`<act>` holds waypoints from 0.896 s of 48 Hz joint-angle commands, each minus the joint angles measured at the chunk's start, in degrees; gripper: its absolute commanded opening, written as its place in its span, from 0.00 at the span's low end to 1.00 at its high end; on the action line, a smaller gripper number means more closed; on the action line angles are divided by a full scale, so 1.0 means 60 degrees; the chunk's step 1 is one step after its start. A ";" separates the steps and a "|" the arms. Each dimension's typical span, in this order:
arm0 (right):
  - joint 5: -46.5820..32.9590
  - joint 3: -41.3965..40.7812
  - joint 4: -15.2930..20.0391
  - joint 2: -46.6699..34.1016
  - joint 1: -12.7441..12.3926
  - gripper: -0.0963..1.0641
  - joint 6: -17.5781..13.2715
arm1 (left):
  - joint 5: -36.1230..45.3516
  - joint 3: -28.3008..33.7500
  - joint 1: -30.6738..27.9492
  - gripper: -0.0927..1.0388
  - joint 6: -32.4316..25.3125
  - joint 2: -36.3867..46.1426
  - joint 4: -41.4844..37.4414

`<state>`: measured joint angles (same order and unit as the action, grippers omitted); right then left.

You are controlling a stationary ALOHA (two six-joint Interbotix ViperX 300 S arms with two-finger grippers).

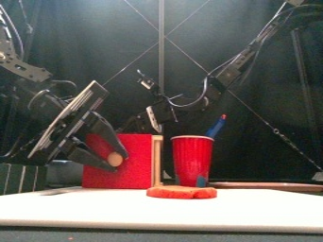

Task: Get the cutter from the drawer then cut the dough then place the extra dough in the bowl
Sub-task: Open the drawer

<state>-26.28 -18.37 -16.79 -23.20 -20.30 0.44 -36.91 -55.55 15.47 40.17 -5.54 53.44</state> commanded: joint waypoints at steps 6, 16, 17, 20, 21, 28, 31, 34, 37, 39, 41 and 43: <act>0.0132 -0.0029 0.0000 -0.0146 -0.0176 0.10 0.0044 | -0.0234 0.0146 -0.0029 0.72 -0.0088 0.0220 -0.0088; 0.0146 -0.0015 0.0000 -0.0190 -0.0176 0.10 0.0044 | -0.0264 0.0132 -0.0132 0.73 -0.0073 0.0234 -0.0337; 0.0132 -0.0015 0.0000 -0.0190 -0.0176 0.10 0.0044 | -0.0264 0.0132 -0.0132 0.74 -0.0073 0.0249 -0.0337; 0.0132 -0.0015 0.0000 -0.0190 -0.0176 0.10 0.0044 | -0.0264 0.0132 -0.0132 0.74 -0.0073 0.0249 -0.0366; 0.0132 0.0000 0.0000 -0.0190 -0.0176 0.10 0.0044 | -0.0264 0.0132 -0.0146 0.75 -0.0073 0.0249 -0.0381; 0.0132 0.0000 0.0000 -0.0190 -0.0161 0.10 0.0044 | -0.0264 0.0073 -0.0132 0.78 -0.0073 0.0234 -0.0410; 0.0132 0.0015 0.0000 -0.0190 -0.0161 0.10 0.0044 | -0.0264 0.0029 -0.0146 0.79 -0.0073 0.0234 -0.0410; 0.0132 0.0015 0.0000 -0.0190 -0.0176 0.10 0.0044 | -0.0264 0.0000 -0.0132 0.81 -0.0059 0.0234 -0.0410; 0.0132 0.0015 0.0000 -0.0190 -0.0161 0.10 0.0044 | -0.0264 -0.0015 -0.0146 0.82 -0.0059 0.0234 -0.0410; 0.0132 0.0015 0.0000 -0.0190 -0.0161 0.10 0.0044 | -0.0264 -0.0029 -0.0146 0.83 -0.0059 0.0249 -0.0410; 0.0132 0.0015 0.0000 -0.0190 -0.0161 0.10 0.0044 | -0.0264 -0.0029 -0.0146 0.84 -0.0059 0.0249 -0.0410; 0.0132 0.0015 -0.0015 -0.0190 -0.0161 0.10 0.0044 | -0.0264 -0.0029 -0.0132 0.84 -0.0059 0.0249 -0.0410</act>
<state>-26.37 -18.02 -16.70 -23.73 -20.30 0.44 -37.97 -56.16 14.77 39.90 -5.27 51.24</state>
